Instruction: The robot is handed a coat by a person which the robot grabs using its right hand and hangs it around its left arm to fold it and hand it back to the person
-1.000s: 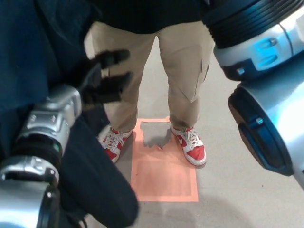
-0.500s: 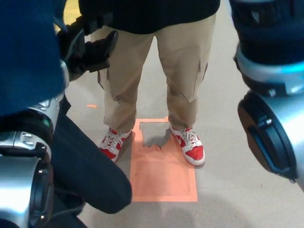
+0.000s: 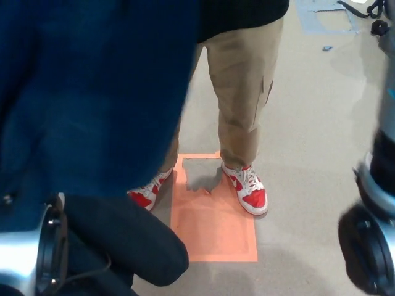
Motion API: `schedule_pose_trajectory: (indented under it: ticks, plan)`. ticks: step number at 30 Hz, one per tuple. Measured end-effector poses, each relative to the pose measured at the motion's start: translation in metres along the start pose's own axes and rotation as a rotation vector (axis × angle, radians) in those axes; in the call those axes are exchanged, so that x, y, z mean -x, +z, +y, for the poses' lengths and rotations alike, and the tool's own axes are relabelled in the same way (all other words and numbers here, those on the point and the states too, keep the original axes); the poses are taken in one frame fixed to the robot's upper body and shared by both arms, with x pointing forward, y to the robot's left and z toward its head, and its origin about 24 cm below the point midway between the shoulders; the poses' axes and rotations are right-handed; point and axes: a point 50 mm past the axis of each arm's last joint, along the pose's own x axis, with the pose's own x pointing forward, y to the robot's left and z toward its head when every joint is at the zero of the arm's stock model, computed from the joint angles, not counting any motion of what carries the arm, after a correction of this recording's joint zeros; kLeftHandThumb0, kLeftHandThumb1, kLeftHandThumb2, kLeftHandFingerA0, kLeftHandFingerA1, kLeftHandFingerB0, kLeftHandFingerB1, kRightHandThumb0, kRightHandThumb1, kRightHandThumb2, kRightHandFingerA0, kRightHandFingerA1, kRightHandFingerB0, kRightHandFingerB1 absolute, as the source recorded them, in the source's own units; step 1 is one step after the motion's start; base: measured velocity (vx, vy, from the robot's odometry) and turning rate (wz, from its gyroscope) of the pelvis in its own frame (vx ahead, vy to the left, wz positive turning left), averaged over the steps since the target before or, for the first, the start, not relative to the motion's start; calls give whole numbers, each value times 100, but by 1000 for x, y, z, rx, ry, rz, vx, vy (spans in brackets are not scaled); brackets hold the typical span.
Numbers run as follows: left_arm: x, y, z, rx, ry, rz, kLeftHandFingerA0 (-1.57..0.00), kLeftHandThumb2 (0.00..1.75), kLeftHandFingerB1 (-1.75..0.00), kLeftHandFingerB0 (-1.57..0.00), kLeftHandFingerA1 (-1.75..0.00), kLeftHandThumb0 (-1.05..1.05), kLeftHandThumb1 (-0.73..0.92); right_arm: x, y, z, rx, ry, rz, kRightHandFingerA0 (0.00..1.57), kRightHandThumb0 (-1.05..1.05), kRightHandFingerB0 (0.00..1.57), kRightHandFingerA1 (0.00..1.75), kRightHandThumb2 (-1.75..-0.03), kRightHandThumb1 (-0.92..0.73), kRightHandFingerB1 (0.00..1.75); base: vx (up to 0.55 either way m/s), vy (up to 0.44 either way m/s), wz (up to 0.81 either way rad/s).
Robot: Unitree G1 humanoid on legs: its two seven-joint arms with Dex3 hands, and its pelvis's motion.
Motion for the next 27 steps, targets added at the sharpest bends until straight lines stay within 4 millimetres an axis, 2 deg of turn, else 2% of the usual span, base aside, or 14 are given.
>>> schedule_pose_trajectory:
  ticks: [1,2,3,4,5,9,13,14,18,20,21,22,23,27]
  plan:
    - [1,0,2,-1,5,0,0,102,-48,0,-49,-37,46,13,-8,-7,-8,-28,36,127,-33,118,74,-68,-88,78,0,0,0]
    - [1,1,3,-3,9,0,-12,92,-38,0,-47,-73,56,22,-14,-12,-14,-49,62,127,-33,117,74,-68,-87,77,0,0,0]
    - [1,1,5,-4,12,0,-5,92,-35,0,-43,-75,57,32,-20,-18,-19,-72,94,125,-32,115,72,-67,-86,77,0,0,0]
    - [2,1,6,-4,14,0,-5,92,-35,0,-43,-75,57,37,-23,-21,-22,-85,111,125,-32,115,72,-67,-86,77,0,0,0]
    - [2,1,8,-5,19,0,-4,92,-34,-1,-43,-76,58,53,-32,-29,-27,-121,161,124,-33,115,69,-68,-86,77,0,0,0]
    - [3,1,11,2,29,0,-12,91,-38,0,-46,-72,55,95,-54,-50,-55,-221,296,123,-32,114,73,-67,-88,84,0,0,0]
    - [4,0,13,10,36,2,-6,90,-38,0,-44,-70,55,134,-68,-68,-85,-324,402,126,-33,120,79,-69,-85,89,0,0,0]
    - [5,0,14,12,39,2,0,101,-48,0,-49,-36,46,142,-71,-72,-91,-347,426,123,-30,112,85,-65,-86,90,0,0,0]
    - [10,-1,27,12,72,2,0,102,-48,0,-49,-37,45,196,-98,-89,-156,-496,586,125,-34,116,81,-66,-82,91,0,0,0]
    - [13,-2,33,10,84,4,0,101,-48,0,-49,-37,44,222,-111,-94,-192,-580,665,125,-31,114,89,-66,-84,92,0,0,0]
    - [14,-3,34,8,87,4,0,100,-48,0,-49,-37,43,233,-117,-96,-210,-616,700,116,-29,108,101,-107,-69,100,0,0,0]
    - [14,-3,36,7,89,4,0,100,-48,0,-49,-37,43,242,-122,-96,-224,-642,726,116,-29,108,101,-107,-69,100,0,0,0]
    - [15,-4,37,7,91,5,0,101,-48,0,-49,-37,44,250,-127,-96,-235,-665,753,127,-29,112,87,-66,-85,92,0,0,0]
    - [17,-9,39,11,92,11,0,101,-48,0,-49,-37,45,283,-149,-90,-282,-716,893,126,-36,118,73,-65,-77,85,0,0,0]
